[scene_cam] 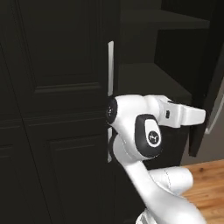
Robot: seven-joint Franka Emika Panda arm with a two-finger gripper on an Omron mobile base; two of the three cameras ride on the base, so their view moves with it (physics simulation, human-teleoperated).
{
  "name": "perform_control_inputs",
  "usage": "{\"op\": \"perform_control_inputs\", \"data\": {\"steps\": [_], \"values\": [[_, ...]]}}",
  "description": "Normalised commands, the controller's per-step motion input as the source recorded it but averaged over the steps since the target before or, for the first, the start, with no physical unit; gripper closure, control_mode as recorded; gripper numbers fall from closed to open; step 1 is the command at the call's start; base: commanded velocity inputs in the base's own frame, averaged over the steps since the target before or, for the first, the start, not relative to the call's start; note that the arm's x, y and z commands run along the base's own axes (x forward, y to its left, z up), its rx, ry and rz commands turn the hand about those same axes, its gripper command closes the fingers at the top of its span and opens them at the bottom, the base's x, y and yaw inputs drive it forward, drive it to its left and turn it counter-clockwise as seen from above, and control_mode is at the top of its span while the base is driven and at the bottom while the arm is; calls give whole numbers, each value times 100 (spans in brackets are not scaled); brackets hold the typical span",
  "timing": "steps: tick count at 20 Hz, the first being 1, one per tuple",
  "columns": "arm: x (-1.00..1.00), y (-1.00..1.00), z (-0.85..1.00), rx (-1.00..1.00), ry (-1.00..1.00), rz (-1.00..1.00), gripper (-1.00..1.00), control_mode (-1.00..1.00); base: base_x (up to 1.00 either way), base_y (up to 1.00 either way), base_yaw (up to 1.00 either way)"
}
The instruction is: Open the cabinet. Pick the bowls from the counter and place them in the cabinet. Then close the cabinet.
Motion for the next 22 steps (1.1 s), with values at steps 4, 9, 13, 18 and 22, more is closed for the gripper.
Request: {"op": "perform_control_inputs", "data": {"steps": [4,9,13,18,22], "values": [[-87,-100,-34,0,0,-7,-100,-100,0,0,0],[11,-100,-55,0,2,-6,-100,-100,0,0,0],[51,-100,-13,22,0,4,-100,-100,0,0,0],[-9,25,-26,-9,0,18,-100,-100,0,0,0],[-69,100,-62,-27,0,42,-100,-100,0,0,0]]}}
